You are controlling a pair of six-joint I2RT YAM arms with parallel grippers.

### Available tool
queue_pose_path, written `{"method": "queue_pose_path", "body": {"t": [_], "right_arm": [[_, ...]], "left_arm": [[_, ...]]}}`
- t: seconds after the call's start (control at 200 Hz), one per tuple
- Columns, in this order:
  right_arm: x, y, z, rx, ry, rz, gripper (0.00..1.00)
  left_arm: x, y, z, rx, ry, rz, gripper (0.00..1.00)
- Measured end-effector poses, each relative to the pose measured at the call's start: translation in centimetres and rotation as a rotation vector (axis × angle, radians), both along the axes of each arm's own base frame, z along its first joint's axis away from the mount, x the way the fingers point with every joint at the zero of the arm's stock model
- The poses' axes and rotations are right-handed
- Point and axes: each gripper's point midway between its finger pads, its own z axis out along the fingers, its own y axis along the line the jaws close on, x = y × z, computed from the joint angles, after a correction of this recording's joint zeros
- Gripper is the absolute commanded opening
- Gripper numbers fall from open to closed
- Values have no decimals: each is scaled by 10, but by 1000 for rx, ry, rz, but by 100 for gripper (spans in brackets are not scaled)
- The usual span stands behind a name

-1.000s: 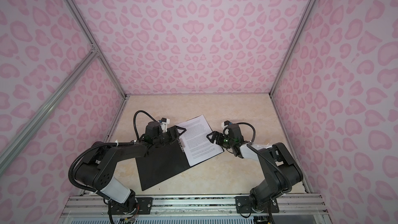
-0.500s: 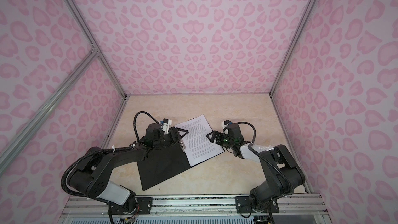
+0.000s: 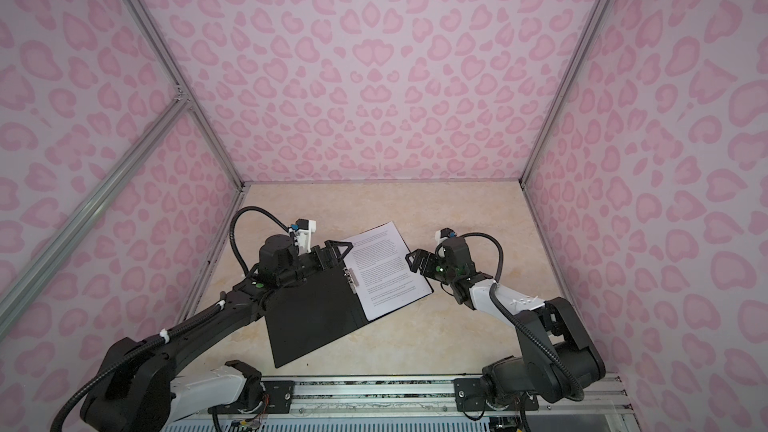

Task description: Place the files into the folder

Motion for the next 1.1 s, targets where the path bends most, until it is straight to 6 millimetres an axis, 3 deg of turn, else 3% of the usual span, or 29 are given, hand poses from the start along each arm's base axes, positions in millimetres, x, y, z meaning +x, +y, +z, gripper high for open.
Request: {"method": "queue_pose_path", "body": {"t": [0.09, 0.225, 0.32, 0.525, 0.83, 0.955, 1.1], "right_arm": [[-1, -8, 3, -11, -7, -18, 97], [-5, -22, -9, 4, 32, -57, 96], [-7, -28, -11, 10, 47, -70, 92], [-8, -26, 13, -6, -23, -62, 91], [-29, 25, 36, -28, -68, 79, 85], [-37, 52, 45, -30, -78, 129, 82], [-45, 72, 41, -25, -46, 146, 79]], "left_arm": [[-12, 16, -3, 46, -2, 44, 99], [-32, 48, -21, 117, 31, 146, 97], [-47, 73, -46, 160, 104, 238, 96], [-75, 113, -104, 270, 283, 376, 96], [-79, 118, -152, 355, 434, 361, 96], [-63, 113, -153, 342, 404, 351, 96], [-39, 106, -156, 317, 369, 354, 96]]}}
